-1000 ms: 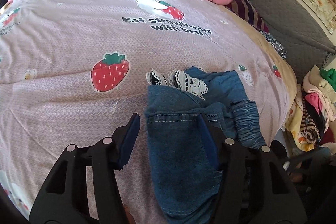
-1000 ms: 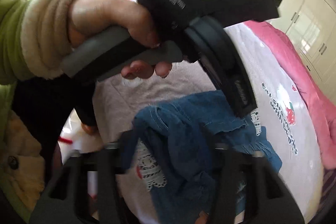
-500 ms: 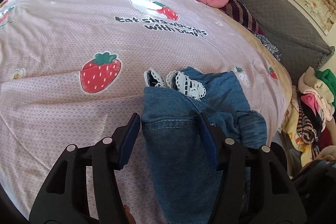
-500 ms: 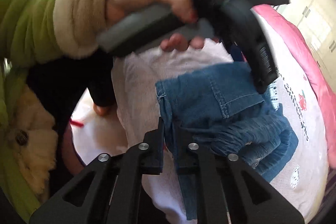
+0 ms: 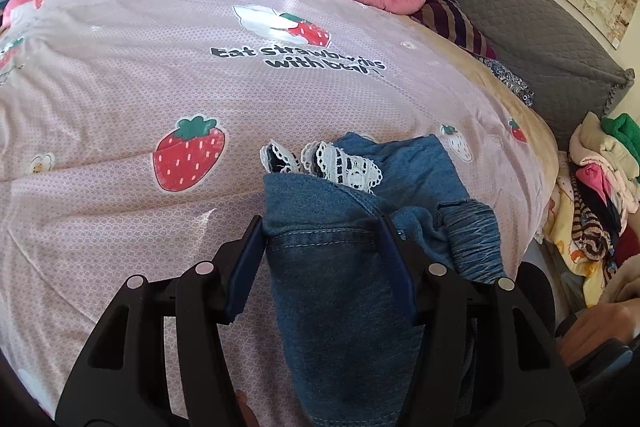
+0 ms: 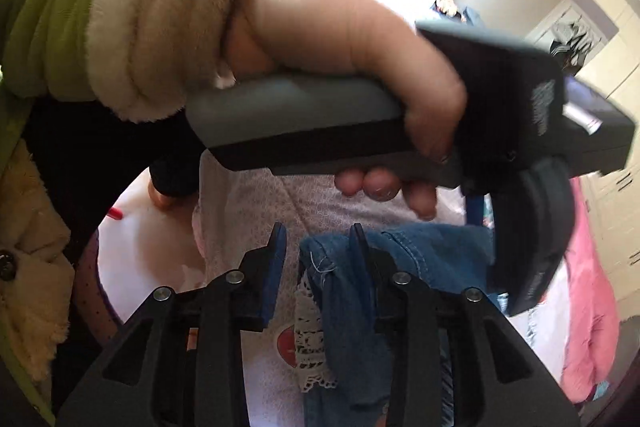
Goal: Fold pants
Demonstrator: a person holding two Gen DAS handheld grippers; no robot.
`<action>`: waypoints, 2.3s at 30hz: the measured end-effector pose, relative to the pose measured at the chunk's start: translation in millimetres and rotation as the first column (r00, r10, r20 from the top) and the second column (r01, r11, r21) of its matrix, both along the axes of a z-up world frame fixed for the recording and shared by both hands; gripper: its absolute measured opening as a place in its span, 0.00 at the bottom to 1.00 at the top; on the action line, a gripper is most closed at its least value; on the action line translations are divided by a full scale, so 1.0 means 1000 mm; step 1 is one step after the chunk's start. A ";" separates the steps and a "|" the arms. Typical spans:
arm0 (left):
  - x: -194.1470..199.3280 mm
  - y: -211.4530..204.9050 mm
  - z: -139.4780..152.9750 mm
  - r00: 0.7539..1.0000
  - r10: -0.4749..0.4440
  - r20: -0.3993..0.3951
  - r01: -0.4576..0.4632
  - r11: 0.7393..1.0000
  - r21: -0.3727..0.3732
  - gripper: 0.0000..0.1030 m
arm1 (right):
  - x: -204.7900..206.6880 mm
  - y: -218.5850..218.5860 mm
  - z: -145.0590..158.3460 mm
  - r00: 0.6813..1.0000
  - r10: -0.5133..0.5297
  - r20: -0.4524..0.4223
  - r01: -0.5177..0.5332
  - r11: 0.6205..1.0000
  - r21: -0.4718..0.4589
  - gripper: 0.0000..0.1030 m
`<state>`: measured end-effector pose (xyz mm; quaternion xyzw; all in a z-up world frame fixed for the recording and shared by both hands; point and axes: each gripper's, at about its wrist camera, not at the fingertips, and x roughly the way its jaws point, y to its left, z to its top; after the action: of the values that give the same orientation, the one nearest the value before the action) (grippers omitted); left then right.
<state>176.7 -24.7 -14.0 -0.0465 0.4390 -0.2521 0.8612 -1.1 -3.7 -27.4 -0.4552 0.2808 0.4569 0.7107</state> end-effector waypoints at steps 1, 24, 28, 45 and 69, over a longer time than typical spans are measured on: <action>0.000 -0.001 0.000 1.000 -0.003 0.003 0.003 1.000 0.006 0.47 | 0.001 -0.001 -0.001 1.000 -0.005 -0.007 0.005 1.000 -0.003 0.14; 0.000 -0.005 -0.002 1.000 0.002 0.024 -0.002 1.000 0.029 0.49 | 0.008 -0.034 -0.015 0.949 -0.146 -0.280 0.217 0.945 0.244 0.09; -0.005 -0.002 0.002 0.999 0.012 0.046 -0.013 0.999 0.030 0.54 | 0.004 -0.059 0.014 0.933 -0.161 -0.321 0.282 0.882 0.377 0.36; -0.047 0.002 0.015 0.991 0.057 0.120 -0.069 0.993 0.098 0.73 | 0.077 -0.194 0.020 0.567 -0.618 -0.544 0.822 0.385 0.419 0.74; -0.064 -0.015 -0.008 0.999 0.047 0.027 -0.047 0.999 0.025 0.26 | 0.088 -0.189 0.004 0.518 -0.598 -0.611 0.855 0.340 0.391 0.17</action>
<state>113.1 -40.0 -22.3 -0.0427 0.4295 -0.2268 0.8731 86.6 -192.9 -23.2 0.0972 0.4018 0.2226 0.8829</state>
